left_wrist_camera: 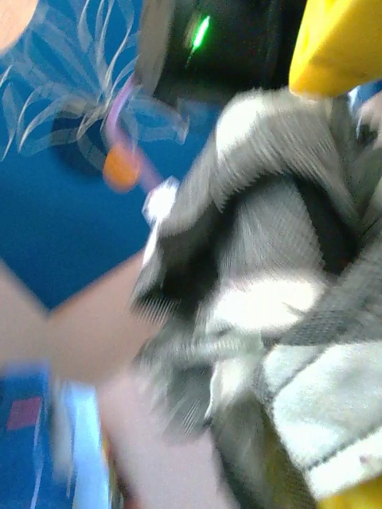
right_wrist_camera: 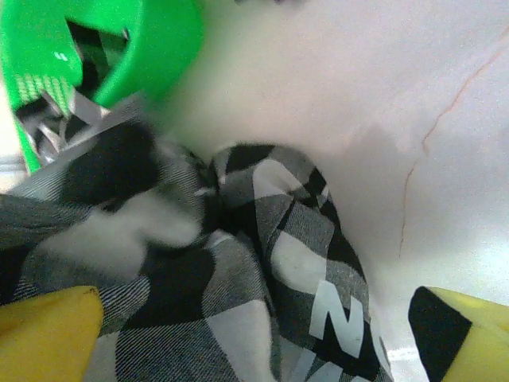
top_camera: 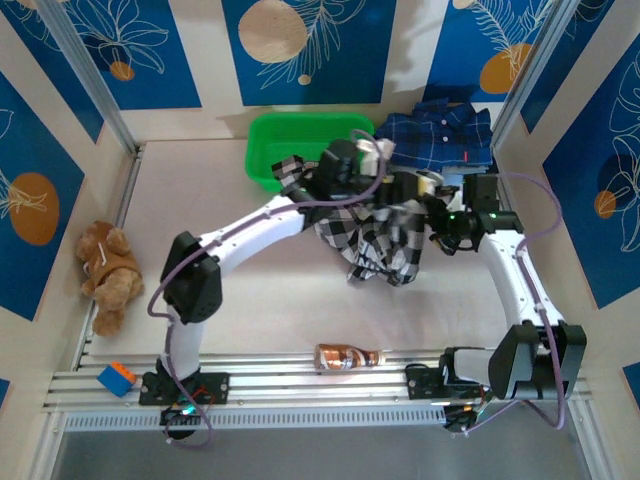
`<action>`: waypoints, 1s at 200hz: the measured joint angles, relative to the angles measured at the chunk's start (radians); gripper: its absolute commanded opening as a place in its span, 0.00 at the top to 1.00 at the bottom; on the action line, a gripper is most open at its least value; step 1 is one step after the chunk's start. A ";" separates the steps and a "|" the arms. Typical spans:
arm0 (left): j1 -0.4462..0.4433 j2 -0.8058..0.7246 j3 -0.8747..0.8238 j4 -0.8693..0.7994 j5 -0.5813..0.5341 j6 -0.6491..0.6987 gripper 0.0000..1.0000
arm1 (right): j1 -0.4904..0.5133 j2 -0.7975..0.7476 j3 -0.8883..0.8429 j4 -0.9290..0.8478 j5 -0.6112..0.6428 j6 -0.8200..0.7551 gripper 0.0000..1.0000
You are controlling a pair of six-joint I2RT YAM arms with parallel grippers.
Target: Fold and stack the long sleeve shirts
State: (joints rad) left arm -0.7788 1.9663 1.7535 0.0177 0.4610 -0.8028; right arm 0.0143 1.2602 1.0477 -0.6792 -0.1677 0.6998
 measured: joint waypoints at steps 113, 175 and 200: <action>0.477 -0.141 0.169 -0.530 -0.241 0.287 0.00 | 0.436 0.677 0.514 -0.150 0.246 -0.198 0.00; 0.509 0.227 0.319 -0.717 -0.439 0.434 0.00 | 0.499 0.863 0.556 -0.203 0.434 -0.201 0.45; 0.516 0.291 0.356 -0.734 -0.473 0.443 0.00 | 0.489 0.758 0.393 -0.171 0.459 -0.173 0.61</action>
State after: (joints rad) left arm -0.2630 2.2570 2.1090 -0.7158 -0.0120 -0.3595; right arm 0.5037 2.0186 1.4410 -0.8501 0.2909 0.5266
